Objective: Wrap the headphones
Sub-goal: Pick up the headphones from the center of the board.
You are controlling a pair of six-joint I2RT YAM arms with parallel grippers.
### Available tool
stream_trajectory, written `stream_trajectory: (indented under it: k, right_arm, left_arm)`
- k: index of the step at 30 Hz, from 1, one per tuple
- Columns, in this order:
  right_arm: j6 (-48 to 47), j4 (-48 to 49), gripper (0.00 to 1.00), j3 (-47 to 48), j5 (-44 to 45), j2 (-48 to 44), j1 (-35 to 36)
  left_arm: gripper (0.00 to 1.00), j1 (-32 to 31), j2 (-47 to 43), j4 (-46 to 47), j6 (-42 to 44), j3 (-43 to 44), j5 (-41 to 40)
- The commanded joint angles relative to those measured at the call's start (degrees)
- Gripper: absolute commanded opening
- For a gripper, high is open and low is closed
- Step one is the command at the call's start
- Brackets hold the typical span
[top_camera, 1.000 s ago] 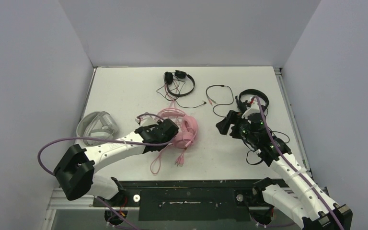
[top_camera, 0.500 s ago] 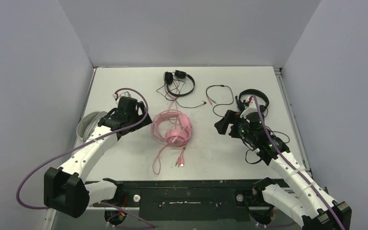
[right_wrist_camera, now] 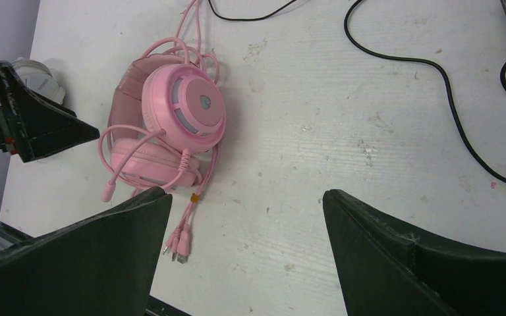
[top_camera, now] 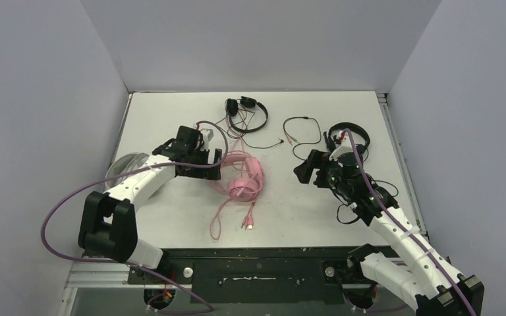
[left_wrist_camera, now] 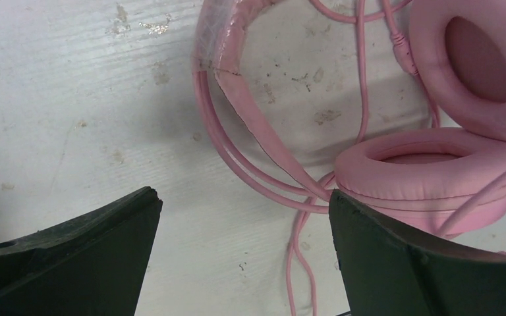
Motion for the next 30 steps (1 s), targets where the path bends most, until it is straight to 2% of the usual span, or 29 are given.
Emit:
stream_trajectory:
  k: [1, 7, 9, 15, 19, 20, 25, 28, 29, 30]
  right_arm:
    - [-0.92, 1.65, 0.88, 3.07, 0.39, -0.74, 0.65]
    - [-0.74, 1.47, 0.88, 3.65, 0.67, -0.59, 0.93]
    - [-0.43, 1.74, 0.88, 3.49, 0.87, -0.75, 1.08]
    - [0.15, 2.88, 0.87, 2.86, 1.47, -1.16, 1.33]
    - [0.14, 3.09, 0.87, 3.19, 1.53, -0.69, 1.46]
    - [0.05, 3.09, 0.88, 3.21, 1.53, -0.55, 1.4]
    - [-0.14, 2.84, 0.87, 3.13, 2.03, -0.62, 1.54]
    - [-0.05, 2.75, 0.87, 2.8, 2.29, -1.16, 1.55]
    - [-0.05, 2.7, 0.87, 2.63, 2.31, -1.34, 1.55]
    - [-0.05, 2.64, 0.88, 2.4, 2.32, -1.55, 1.55]
  left_arm:
    - [0.97, 0.26, 4.58, 3.29, 8.09, 5.64, 3.22]
    - [0.97, 0.19, 16.44, -1.01, 9.89, 15.51, -0.51]
    - [0.97, 0.05, 19.98, -2.33, 10.47, 17.8, 0.67]
    - [0.9, -0.88, 28.84, -6.83, 13.12, 24.2, -1.69]
    - [0.8, -1.27, 33.71, -7.77, 13.12, 26.84, -2.22]
    - [0.75, -1.48, 34.87, -8.22, 13.12, 27.56, -2.74]
    - [0.36, -2.38, 37.56, -8.6, 12.31, 27.42, -7.27]
    - [0.08, -2.35, 35.45, -7.41, 11.7, 25.41, -10.57]
    - [0.01, -2.38, 34.12, -7.03, 11.03, 24.9, -12.1]
    - [0.0, -2.51, 32.46, -6.72, 10.64, 24.46, -13.83]
